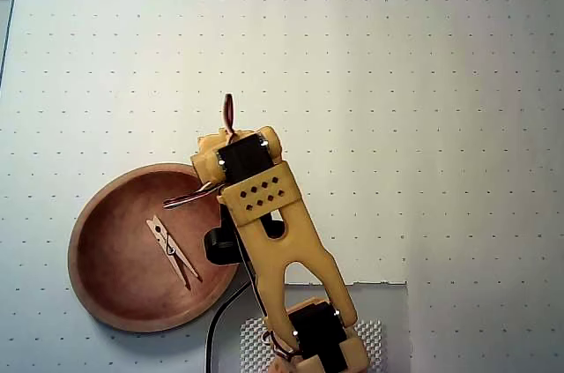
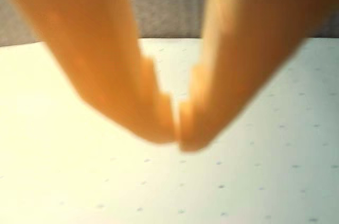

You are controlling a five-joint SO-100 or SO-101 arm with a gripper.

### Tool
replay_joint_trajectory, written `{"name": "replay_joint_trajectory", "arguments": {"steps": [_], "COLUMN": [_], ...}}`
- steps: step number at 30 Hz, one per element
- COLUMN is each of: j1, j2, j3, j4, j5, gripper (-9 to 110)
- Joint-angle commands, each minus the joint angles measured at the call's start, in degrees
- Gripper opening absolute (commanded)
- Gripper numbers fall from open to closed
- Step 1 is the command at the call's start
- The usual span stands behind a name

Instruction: Grasp a clothespin and put it in the bowl.

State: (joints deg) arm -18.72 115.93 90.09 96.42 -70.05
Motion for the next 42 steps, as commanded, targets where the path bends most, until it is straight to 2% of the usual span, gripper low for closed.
{"name": "replay_joint_trajectory", "arguments": {"steps": [1,5,15,23,31,42], "j1": [7.03,12.13,13.27,18.19,22.85,23.03], "j2": [5.71,7.47,8.61,18.11,29.44,44.56], "j3": [-4.04,-5.36,-13.27,-9.76,7.12,31.73], "j4": [-0.44,-0.44,-0.79,-13.10,-26.37,-38.41], "j5": [1.58,9.40,37.00,56.43,61.17,61.26], "gripper": [-3,-3,-3,-3,-3,-3]}}
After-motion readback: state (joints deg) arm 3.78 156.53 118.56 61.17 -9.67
